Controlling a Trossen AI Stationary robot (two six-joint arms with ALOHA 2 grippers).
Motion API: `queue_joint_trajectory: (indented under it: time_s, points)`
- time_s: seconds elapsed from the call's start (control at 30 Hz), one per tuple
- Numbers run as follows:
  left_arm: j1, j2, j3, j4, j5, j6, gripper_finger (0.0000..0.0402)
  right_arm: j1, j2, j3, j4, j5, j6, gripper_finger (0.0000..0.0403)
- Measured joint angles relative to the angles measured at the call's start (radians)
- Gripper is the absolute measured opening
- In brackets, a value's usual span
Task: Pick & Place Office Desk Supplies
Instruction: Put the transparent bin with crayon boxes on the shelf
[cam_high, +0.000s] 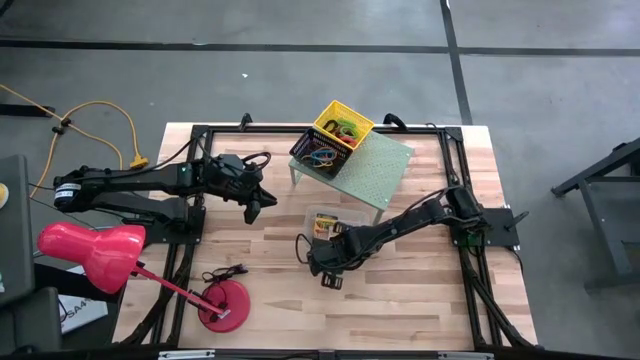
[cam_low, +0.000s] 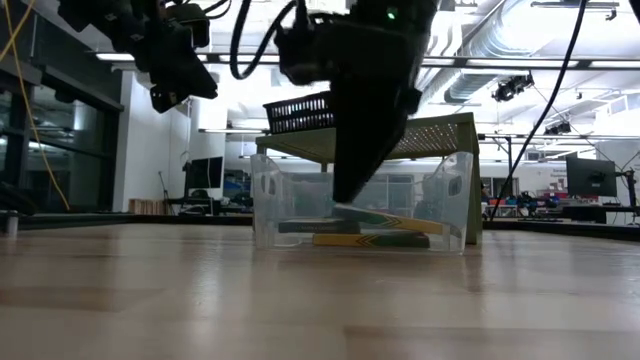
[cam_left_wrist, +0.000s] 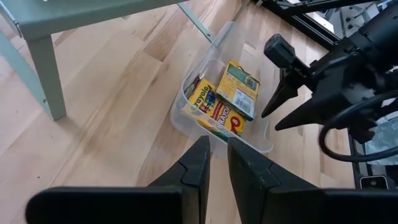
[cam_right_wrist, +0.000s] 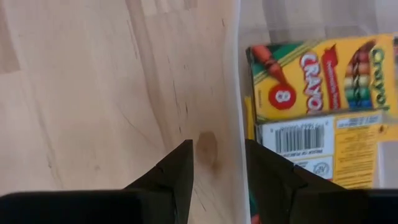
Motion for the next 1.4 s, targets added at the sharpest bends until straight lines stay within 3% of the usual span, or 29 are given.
queue_joint_trajectory:
  time_s: [0.4, 0.83, 1.4]
  points:
    - [0.000, 0.000, 0.000, 0.000, 0.000, 0.000, 0.0052, 0.001, 0.000, -0.065, 0.048, -0.011, 0.004, 0.0124]
    - [0.000, 0.000, 0.000, 0.000, 0.000, 0.000, 0.0052, 0.000, 0.000, -0.065, 0.047, 0.000, -0.003, 0.0008]
    - [0.000, 0.000, 0.000, 0.000, 0.000, 0.000, 0.0052, 0.017, -0.007, -0.025, 0.023, 0.042, -0.099, 0.0003]
